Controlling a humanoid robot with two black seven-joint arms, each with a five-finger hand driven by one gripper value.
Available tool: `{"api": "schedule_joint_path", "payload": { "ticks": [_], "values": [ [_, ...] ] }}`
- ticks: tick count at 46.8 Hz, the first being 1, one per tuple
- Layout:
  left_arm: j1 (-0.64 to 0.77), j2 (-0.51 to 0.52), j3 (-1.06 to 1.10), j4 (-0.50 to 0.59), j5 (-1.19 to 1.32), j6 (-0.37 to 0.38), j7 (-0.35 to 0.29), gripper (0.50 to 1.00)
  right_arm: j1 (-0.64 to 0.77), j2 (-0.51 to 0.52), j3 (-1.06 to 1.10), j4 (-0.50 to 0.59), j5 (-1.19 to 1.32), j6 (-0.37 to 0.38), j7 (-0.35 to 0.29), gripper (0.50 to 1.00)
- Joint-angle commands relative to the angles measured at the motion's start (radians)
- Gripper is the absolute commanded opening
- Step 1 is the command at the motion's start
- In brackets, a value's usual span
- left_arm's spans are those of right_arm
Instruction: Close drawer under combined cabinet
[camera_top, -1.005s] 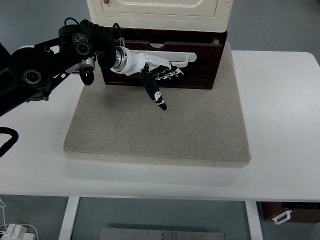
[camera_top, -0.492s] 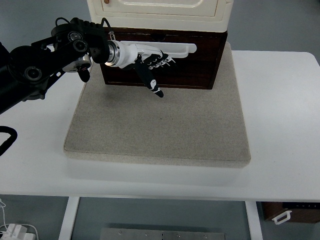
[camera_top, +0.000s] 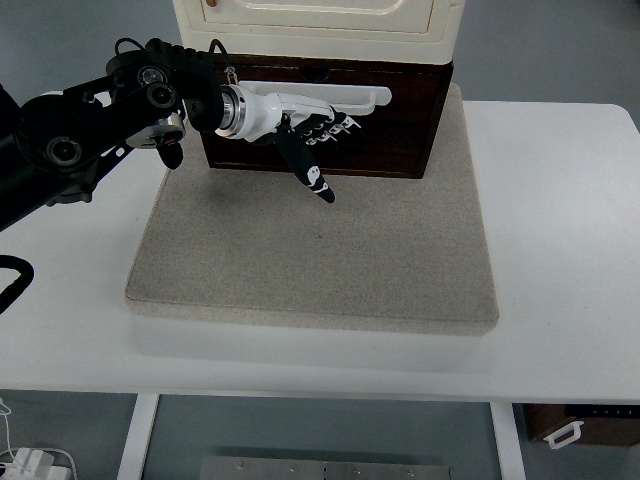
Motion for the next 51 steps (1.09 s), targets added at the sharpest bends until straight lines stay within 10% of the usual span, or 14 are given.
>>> {"api": "schedule_joint_path", "payload": {
  "ticks": [1, 30, 51],
  "values": [
    [0.003, 0.0, -0.001, -0.04, -0.003, -0.023, -0.001, 1.0, -0.001, 0.0, 0.0, 0.0, 0.0, 0.0, 0.0, 0.952],
    [0.007, 0.002, -0.533, -0.11, -0.204, -0.083, -0.181, 1.0, -0.001, 0.0, 0.0, 0.0, 0.0, 0.0, 0.0, 0.952],
    [0.021, 0.126, -0.874, -0.002, -0.466, -0.084, -0.188, 1.0, -0.001, 0.0, 0.0, 0.0, 0.0, 0.0, 0.0, 0.952]
  ]
}}
